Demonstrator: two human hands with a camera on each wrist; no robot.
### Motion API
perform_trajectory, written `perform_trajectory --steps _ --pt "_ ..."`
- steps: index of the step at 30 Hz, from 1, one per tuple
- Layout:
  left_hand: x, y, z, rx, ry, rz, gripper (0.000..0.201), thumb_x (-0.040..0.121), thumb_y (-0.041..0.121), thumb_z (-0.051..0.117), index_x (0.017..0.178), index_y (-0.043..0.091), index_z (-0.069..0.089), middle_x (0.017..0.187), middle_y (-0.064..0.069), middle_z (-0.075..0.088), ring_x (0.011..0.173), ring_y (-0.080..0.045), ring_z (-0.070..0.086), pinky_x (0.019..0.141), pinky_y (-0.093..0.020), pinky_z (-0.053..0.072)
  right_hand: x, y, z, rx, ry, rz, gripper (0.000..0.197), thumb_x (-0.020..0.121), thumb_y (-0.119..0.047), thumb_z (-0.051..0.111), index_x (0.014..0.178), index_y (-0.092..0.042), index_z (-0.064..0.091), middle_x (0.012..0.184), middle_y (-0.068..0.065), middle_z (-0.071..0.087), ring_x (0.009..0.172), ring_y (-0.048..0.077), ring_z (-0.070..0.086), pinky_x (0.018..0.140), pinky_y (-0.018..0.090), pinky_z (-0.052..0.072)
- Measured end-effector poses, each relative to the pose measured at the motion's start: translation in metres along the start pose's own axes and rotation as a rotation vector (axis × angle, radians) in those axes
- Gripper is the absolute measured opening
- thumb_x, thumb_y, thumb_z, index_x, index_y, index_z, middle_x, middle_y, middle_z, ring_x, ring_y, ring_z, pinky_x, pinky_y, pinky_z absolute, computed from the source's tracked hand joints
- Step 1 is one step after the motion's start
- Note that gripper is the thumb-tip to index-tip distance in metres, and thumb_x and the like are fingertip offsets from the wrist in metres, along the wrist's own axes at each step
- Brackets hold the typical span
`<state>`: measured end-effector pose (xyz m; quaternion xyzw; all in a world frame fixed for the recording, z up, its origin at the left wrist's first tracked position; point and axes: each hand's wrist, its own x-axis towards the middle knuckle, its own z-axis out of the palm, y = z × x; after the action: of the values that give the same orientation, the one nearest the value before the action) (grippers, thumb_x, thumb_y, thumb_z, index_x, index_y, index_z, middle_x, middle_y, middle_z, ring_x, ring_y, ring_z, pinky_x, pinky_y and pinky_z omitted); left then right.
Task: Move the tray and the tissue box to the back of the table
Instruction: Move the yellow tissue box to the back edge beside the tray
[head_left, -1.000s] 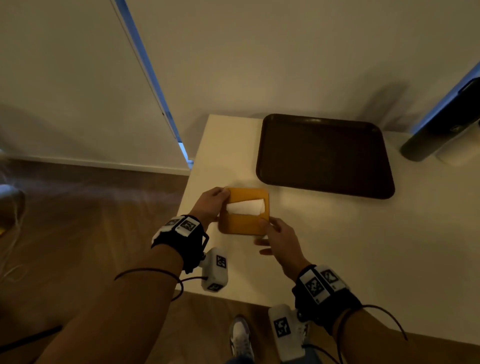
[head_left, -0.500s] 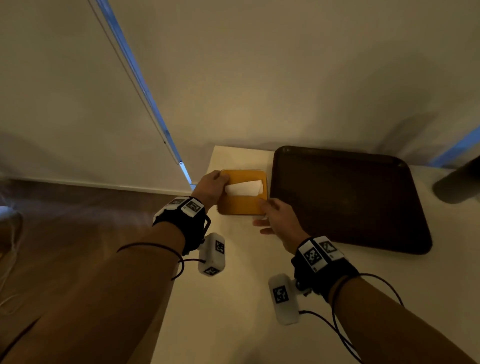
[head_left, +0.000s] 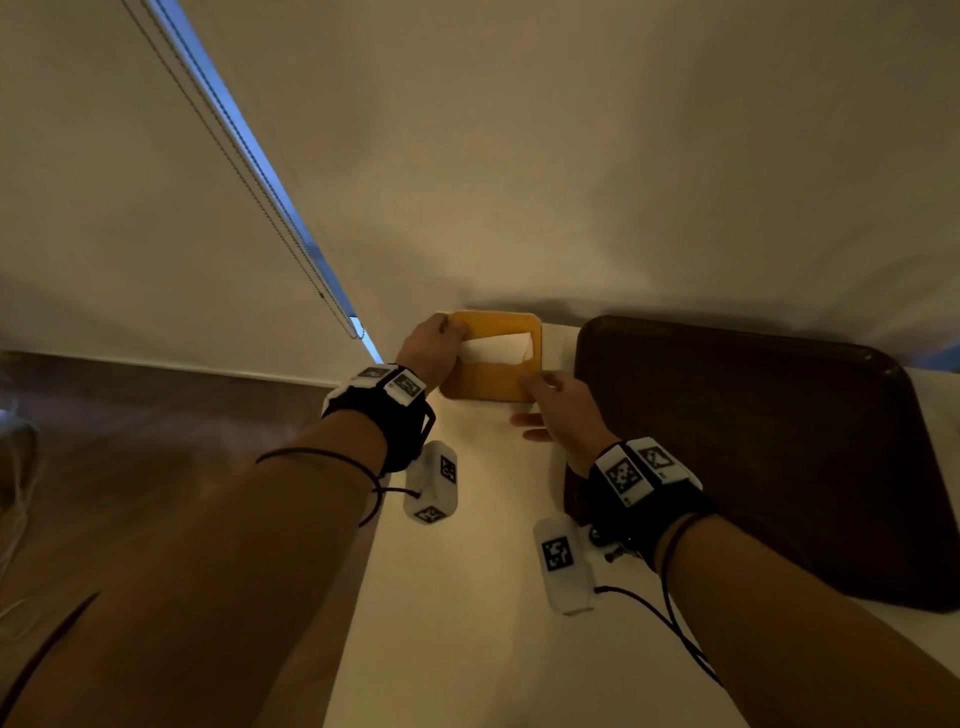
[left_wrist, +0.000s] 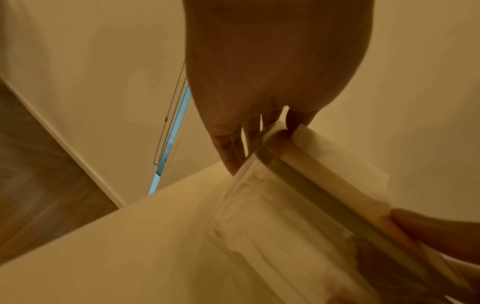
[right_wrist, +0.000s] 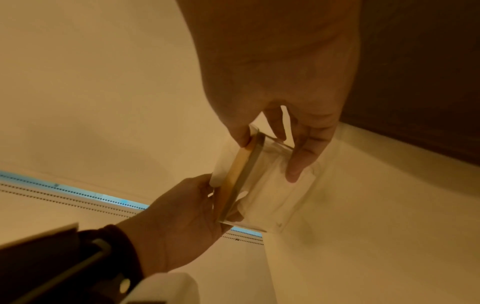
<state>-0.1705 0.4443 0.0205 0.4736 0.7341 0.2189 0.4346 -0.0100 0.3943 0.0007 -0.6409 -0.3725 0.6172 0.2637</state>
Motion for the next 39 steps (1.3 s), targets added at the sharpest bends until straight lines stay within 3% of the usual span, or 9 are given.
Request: perform_trajectory --steps 14,17,19,20,24,27,31,35,39 --pt "0.050 -0.012 -0.011 0.079 -0.071 0.022 0.046 0.097 0.033 0.037 0.128 0.004 0.053 0.130 -0.022 0.057 0.118 -0.039 0.054 0.102 -0.049 0.043 0.028 -0.007 0.022 -0.015 0.097 -0.009 0.053 0.094 -0.042 0.049 0.136 -0.011 0.045 0.113 0.008 0.062 0.084 0.020 0.067 0.063 0.025 0.053" --pt "0.047 -0.015 -0.012 0.048 -0.069 0.028 0.050 0.097 0.037 0.037 0.134 0.006 0.049 0.134 -0.019 0.056 0.121 -0.037 0.053 0.103 -0.048 0.043 0.026 -0.007 0.024 -0.035 0.137 -0.013 0.058 0.092 -0.045 0.050 0.139 -0.014 0.043 0.118 0.007 0.061 0.094 0.022 0.067 0.071 0.032 0.056" --pt "0.041 -0.021 -0.013 -0.040 -0.047 0.015 0.056 0.094 0.044 0.040 0.138 0.011 0.046 0.138 -0.015 0.054 0.124 -0.034 0.052 0.105 -0.049 0.043 0.024 -0.006 0.022 -0.062 0.226 -0.030 0.064 0.088 -0.050 0.053 0.142 -0.019 0.040 0.135 0.009 0.054 0.112 0.025 0.060 0.090 0.039 0.053" --pt "0.033 -0.027 -0.014 -0.111 -0.028 -0.009 0.058 0.092 0.047 0.043 0.139 0.014 0.045 0.139 -0.013 0.054 0.124 -0.032 0.053 0.104 -0.048 0.044 0.021 -0.004 0.021 -0.064 0.281 -0.053 0.066 0.087 -0.050 0.055 0.143 -0.020 0.039 0.141 0.008 0.048 0.122 0.025 0.054 0.097 0.037 0.047" --pt "-0.014 -0.061 -0.014 -0.413 0.037 -0.105 0.046 0.094 0.034 0.051 0.137 0.019 0.049 0.131 -0.009 0.058 0.113 -0.023 0.057 0.089 -0.036 0.047 0.006 0.007 0.018 0.049 0.392 -0.114 0.059 0.088 -0.040 0.059 0.142 -0.021 0.043 0.147 0.005 0.044 0.130 0.019 0.046 0.090 0.026 0.037" --pt "-0.036 -0.081 -0.007 -0.518 0.060 -0.120 0.047 0.092 0.029 0.056 0.138 0.018 0.050 0.131 -0.010 0.059 0.118 -0.024 0.058 0.091 -0.037 0.048 0.002 0.011 0.022 0.127 0.413 -0.122 0.051 0.088 -0.034 0.061 0.136 -0.022 0.051 0.143 0.005 0.049 0.126 0.017 0.049 0.094 0.030 0.045" --pt "-0.034 -0.081 0.002 -0.539 0.082 -0.081 0.052 0.088 0.032 0.061 0.138 0.020 0.051 0.132 -0.009 0.058 0.120 -0.025 0.057 0.085 -0.036 0.052 0.004 0.004 0.026 0.125 0.435 -0.157 0.044 0.089 -0.028 0.061 0.131 -0.017 0.057 0.135 0.006 0.056 0.119 0.018 0.055 0.099 0.044 0.051" --pt "-0.026 -0.075 0.008 -0.543 0.087 -0.067 0.050 0.087 0.030 0.063 0.134 0.019 0.054 0.130 -0.010 0.061 0.117 -0.025 0.059 0.072 -0.029 0.051 0.004 0.003 0.030 0.087 0.395 -0.193 0.036 0.090 -0.019 0.060 0.125 -0.014 0.062 0.114 -0.001 0.063 0.109 0.017 0.061 0.094 0.046 0.054" --pt "-0.021 -0.070 0.011 -0.521 0.100 -0.053 0.046 0.088 0.031 0.061 0.132 0.019 0.058 0.126 -0.009 0.064 0.115 -0.024 0.060 0.075 -0.031 0.053 0.007 0.005 0.033 0.083 0.388 -0.186 0.034 0.089 -0.018 0.060 0.124 -0.016 0.063 0.110 -0.004 0.062 0.105 0.014 0.060 0.094 0.045 0.054"
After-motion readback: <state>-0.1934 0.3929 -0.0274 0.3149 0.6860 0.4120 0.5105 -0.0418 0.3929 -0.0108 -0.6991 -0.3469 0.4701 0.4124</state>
